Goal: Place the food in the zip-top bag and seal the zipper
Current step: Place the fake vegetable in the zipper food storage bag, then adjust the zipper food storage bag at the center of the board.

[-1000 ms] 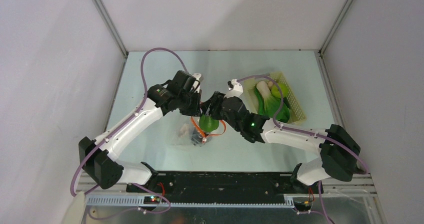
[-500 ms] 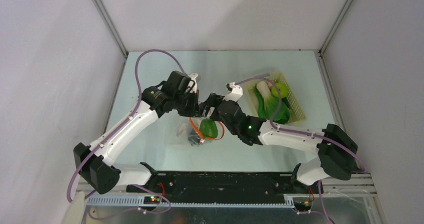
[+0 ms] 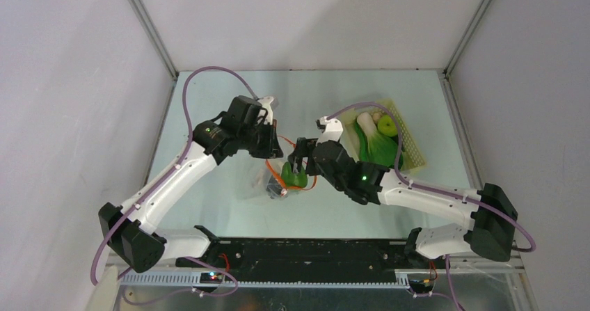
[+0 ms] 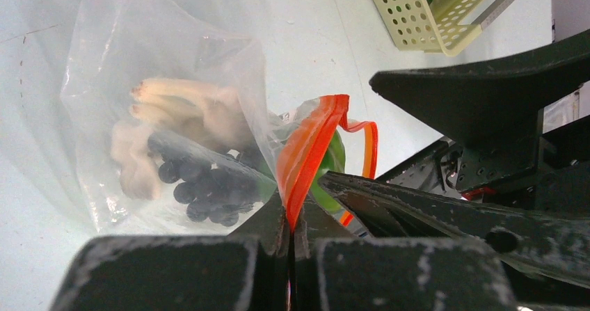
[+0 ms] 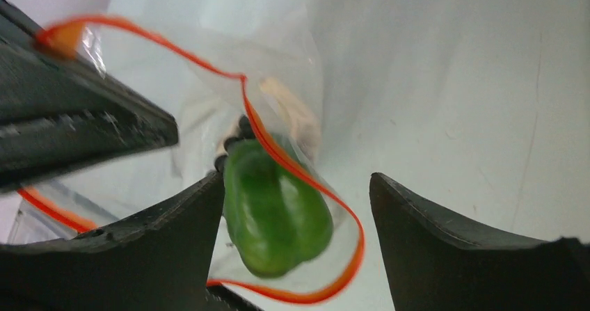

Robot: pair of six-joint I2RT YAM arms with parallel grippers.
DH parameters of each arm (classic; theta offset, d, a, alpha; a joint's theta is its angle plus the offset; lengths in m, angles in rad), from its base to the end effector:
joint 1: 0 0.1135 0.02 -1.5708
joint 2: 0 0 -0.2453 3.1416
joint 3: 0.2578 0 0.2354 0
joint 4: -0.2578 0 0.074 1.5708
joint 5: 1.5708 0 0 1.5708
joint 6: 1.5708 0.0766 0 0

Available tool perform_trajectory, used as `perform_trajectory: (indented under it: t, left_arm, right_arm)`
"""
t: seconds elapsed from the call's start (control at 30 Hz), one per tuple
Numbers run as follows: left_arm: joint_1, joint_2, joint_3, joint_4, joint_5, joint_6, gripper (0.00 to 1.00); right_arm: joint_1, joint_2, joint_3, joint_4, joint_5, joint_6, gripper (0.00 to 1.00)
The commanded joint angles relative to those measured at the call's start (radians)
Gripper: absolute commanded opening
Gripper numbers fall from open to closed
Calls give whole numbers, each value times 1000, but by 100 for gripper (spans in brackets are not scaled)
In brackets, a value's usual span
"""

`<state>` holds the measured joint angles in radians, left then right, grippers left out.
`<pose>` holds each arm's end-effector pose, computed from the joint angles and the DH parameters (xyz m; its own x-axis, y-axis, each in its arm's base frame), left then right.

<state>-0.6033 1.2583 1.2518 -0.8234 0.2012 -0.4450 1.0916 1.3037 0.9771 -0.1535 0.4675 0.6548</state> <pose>0.2163 -0.1676 0.2955 -0.8355 0.0635 -0.5457 0.3405 0.8394 -0.4236 0.1765 0.2648 0.2682 -0.5391 0.1416 -0.8303 -0.3524 0.8574 0.3751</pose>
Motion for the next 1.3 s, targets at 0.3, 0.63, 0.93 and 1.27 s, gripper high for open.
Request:
perform_trajectory:
  t: [0.3, 0.63, 0.93, 1.27]
  left_arm:
    - [12, -28, 1, 50, 34, -12, 0]
    - [11, -35, 1, 52, 39, -12, 0]
    - [12, -51, -3, 59, 35, -10, 0]
    - [14, -47, 0, 53, 18, -7, 0]
  right_arm:
    - [2, -89, -116, -91, -21, 93, 73]
    - [-8, -2, -126, -3, -79, 86, 46]
    - [-9, -63, -122, 9, -40, 26, 0]
    - [25, -264, 14, -51, -190, -123, 0]
